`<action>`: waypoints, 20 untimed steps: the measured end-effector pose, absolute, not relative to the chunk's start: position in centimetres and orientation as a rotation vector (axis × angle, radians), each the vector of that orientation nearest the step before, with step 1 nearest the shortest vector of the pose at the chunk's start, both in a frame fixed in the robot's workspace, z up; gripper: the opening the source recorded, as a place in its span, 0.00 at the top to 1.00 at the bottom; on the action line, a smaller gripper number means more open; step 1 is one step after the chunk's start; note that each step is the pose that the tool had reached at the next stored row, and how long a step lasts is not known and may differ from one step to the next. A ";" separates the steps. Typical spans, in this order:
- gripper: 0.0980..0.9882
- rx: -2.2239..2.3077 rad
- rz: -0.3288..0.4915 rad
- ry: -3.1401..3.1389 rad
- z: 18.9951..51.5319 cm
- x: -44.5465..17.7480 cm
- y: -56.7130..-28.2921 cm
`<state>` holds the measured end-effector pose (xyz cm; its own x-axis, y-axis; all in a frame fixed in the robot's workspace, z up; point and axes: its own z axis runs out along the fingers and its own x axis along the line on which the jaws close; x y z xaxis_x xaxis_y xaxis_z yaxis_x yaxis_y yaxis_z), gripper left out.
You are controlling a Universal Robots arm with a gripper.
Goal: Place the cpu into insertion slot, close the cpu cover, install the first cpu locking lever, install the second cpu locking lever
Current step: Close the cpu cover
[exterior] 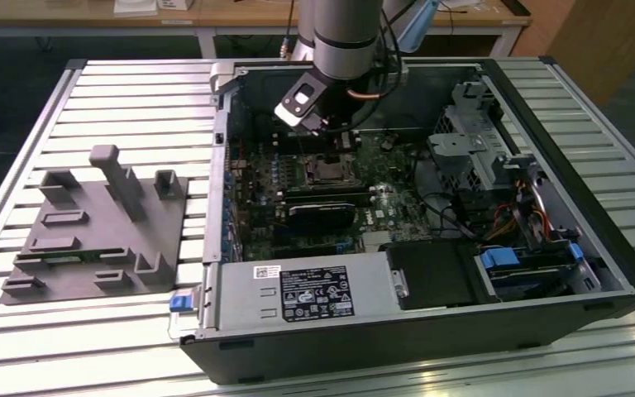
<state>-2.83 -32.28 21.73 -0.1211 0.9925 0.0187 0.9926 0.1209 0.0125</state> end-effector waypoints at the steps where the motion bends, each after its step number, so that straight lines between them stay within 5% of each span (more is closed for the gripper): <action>1: 0.99 -2.058 -0.034 -2.365 21.7 -2.8 -32.3; 20: 0.99 -1.630 -0.032 -2.674 21.7 -2.8 -32.3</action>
